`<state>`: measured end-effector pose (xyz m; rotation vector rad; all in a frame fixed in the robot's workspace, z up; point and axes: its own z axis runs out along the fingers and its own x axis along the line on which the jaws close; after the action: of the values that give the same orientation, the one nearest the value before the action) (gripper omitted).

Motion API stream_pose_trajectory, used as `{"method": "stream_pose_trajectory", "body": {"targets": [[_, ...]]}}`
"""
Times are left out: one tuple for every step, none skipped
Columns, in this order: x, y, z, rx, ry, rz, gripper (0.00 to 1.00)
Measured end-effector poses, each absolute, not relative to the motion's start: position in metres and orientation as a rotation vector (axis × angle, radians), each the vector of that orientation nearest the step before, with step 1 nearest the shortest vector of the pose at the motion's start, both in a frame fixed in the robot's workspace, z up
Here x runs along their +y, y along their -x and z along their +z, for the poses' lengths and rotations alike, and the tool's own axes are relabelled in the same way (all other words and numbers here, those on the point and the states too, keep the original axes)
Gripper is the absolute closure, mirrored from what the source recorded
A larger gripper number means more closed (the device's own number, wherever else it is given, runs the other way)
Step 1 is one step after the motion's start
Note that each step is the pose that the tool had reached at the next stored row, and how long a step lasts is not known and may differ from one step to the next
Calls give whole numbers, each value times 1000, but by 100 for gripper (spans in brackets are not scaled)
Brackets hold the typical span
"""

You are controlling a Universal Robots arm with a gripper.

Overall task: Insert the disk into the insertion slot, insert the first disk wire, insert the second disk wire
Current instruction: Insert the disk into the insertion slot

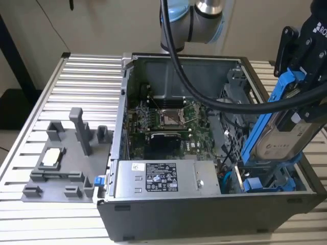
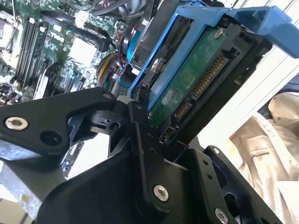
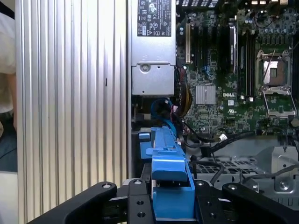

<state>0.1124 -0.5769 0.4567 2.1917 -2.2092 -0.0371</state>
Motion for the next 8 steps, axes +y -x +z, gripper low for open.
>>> {"method": "stream_pose_trajectory", "body": {"targets": [[-577, -113, 456, -2208, -2193, -37, 67], [-577, -113, 455, -2208, -2194, -37, 67], [-577, -113, 454, -2207, -2195, -36, 67], [-577, -113, 453, -2207, -2195, -36, 67], [-577, -113, 452, -2206, -2196, -36, 67], [-577, -113, 451, -2205, -2197, -35, 67], [-577, -113, 450, -2205, -2198, -35, 67], [-577, -113, 449, -2204, -2199, -34, 67]]}}
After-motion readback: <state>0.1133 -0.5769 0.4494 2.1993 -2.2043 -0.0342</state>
